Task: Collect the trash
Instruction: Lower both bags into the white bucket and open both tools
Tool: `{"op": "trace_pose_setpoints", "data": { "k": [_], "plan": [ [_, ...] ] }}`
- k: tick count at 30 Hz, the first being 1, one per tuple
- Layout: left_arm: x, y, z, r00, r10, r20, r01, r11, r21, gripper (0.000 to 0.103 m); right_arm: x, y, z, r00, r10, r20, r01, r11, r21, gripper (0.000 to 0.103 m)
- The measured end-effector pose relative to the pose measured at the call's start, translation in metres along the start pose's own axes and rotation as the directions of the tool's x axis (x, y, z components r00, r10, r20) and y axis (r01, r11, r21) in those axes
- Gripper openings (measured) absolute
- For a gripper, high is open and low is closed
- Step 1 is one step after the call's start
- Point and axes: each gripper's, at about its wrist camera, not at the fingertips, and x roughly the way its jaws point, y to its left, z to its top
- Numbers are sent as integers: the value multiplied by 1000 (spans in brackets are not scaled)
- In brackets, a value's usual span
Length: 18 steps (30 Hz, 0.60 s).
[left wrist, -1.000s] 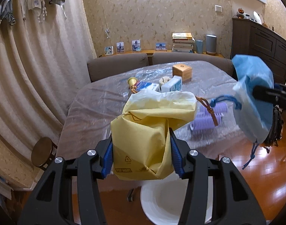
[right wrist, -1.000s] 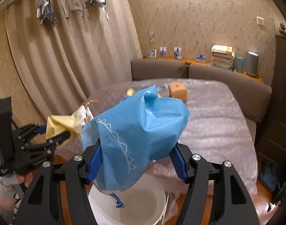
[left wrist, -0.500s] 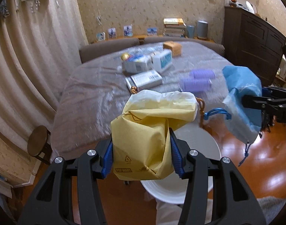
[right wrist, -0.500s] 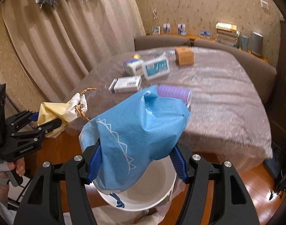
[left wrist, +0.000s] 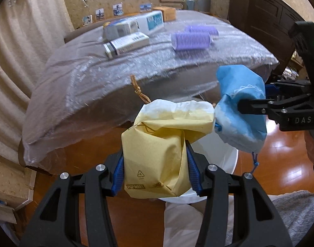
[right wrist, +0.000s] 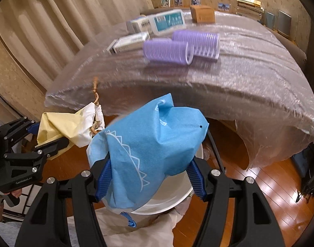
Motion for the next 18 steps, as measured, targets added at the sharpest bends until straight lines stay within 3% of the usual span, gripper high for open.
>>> {"op": "trace_pose_setpoints", "data": {
  "k": [18],
  "plan": [
    [64, 3, -9, 993, -56, -106, 56, 998, 0, 52, 57, -14, -7, 993, -64, -94, 68, 997, 42, 63]
  ]
}}
